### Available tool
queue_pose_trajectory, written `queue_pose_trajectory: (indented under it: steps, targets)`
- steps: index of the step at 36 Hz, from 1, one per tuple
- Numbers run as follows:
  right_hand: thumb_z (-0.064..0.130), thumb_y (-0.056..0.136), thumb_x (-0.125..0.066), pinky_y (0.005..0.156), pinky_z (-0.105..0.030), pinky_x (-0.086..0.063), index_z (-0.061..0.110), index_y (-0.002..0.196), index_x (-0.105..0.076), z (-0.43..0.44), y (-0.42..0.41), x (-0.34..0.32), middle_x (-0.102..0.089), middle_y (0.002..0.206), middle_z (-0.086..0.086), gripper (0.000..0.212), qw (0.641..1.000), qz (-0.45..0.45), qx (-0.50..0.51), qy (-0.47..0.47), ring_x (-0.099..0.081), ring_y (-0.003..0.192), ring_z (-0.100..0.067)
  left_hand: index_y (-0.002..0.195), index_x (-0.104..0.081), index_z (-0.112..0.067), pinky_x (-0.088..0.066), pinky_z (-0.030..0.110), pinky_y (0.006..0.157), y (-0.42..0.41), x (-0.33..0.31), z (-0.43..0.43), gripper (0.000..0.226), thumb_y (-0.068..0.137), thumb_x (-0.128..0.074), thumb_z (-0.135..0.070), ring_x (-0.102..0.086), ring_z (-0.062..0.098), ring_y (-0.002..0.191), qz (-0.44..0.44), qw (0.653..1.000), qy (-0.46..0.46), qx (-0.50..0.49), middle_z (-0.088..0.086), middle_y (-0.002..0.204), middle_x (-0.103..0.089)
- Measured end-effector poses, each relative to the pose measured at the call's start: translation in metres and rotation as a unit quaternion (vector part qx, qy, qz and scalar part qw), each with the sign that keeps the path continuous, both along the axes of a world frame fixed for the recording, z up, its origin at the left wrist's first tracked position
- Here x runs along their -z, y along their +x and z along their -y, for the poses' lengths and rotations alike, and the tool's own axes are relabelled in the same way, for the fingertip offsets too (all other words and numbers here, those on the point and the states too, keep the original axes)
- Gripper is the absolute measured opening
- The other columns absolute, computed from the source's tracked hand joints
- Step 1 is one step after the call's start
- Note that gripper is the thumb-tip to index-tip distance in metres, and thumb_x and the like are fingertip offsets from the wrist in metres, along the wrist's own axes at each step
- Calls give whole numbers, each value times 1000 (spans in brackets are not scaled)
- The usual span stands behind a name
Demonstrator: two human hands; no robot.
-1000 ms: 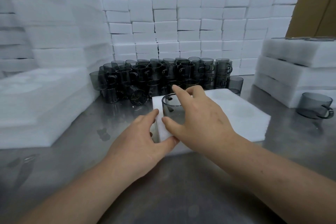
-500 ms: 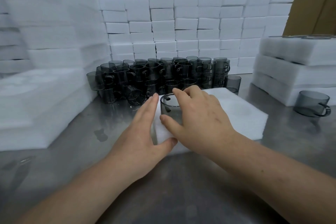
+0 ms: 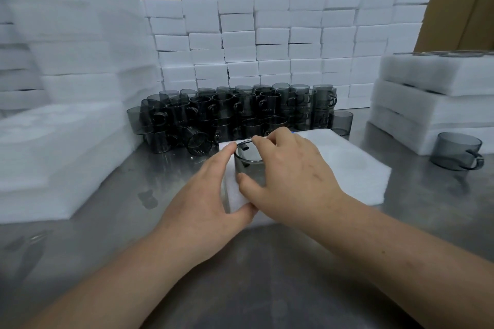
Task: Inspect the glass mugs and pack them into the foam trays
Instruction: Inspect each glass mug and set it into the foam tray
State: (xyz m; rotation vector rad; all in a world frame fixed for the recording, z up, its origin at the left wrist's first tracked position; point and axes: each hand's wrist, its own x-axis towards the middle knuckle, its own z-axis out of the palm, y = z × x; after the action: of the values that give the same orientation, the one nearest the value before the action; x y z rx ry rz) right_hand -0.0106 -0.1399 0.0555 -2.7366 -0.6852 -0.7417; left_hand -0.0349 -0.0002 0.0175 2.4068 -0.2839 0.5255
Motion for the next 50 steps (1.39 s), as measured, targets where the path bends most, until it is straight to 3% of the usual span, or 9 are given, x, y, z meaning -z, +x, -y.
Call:
queue_pose_trajectory:
  steps: [7, 21, 26, 30, 33, 38, 43, 50]
  targets:
    - [57, 75, -30, 87, -32, -32, 18, 120, -51, 0, 0, 1, -48, 111, -4, 64, 1000, 0, 4, -13, -47, 101, -21, 124, -7, -66, -37, 25, 98, -1, -2, 0, 81, 57, -54, -62, -40, -2, 123, -24, 1000, 2, 1, -26, 134, -42]
    - [58, 76, -15, 81, -32, -30, 19, 116, -53, 0, -2, 0, -47, 107, -3, 67, 1000, -4, -6, -3, -45, 98, -20, 131, -20, -57, -31, 14, 87, -3, -4, 1, 86, 53, -56, -62, -42, -6, 118, -31, 999, -15, -24, -33, 125, -43]
    - [40, 95, -20, 68, -31, -21, 18, 91, -58, 5, 1, -2, -42, 88, 1, 44, 999, 7, -21, 31, -39, 78, -19, 126, -17, -62, -31, 15, 84, -4, -5, 0, 81, 58, -62, -59, -42, -6, 117, -32, 999, 5, -33, -30, 131, -45]
    - [27, 97, -31, 64, -35, -28, 17, 73, -52, 8, 4, -4, -48, 85, -3, 33, 998, -6, -21, 53, -46, 77, -24, 126, -16, -62, -31, 17, 85, -3, -6, 0, 83, 55, -58, -61, -41, -7, 118, -31, 999, 9, -34, -36, 121, -41]
    - [27, 95, -30, 64, -32, -27, 15, 93, -65, 10, 7, -4, -49, 89, -1, 37, 997, -35, -23, 70, -48, 83, -21, 125, -16, -63, -34, 20, 87, -3, -5, -1, 81, 55, -58, -63, -43, -4, 118, -26, 999, 15, -31, -35, 121, -42]
    - [28, 93, -33, 69, -28, -30, 22, 118, -61, 12, 10, -5, -52, 101, 2, 38, 992, -66, -33, 99, -48, 99, -17, 120, -17, -65, -38, 22, 86, -4, -7, 0, 76, 55, -55, -65, -47, -4, 113, -16, 999, 28, -38, -37, 122, -43]
    - [29, 91, -36, 67, -28, -28, 21, 115, -62, 12, 11, -4, -50, 101, 2, 36, 994, -61, -28, 87, -43, 90, -14, 120, -23, -62, -34, 15, 75, -6, -6, -1, 73, 55, -56, -65, -45, -10, 101, -7, 998, 34, -51, -41, 108, -44]
    - [29, 89, -40, 69, -27, -30, 26, 120, -60, 11, 12, -3, -49, 102, 3, 37, 994, -56, -34, 83, -47, 98, -15, 127, -34, -53, -32, 9, 69, -6, -8, 0, 76, 55, -56, -63, -40, -12, 90, -14, 997, 40, -66, -39, 94, -41]
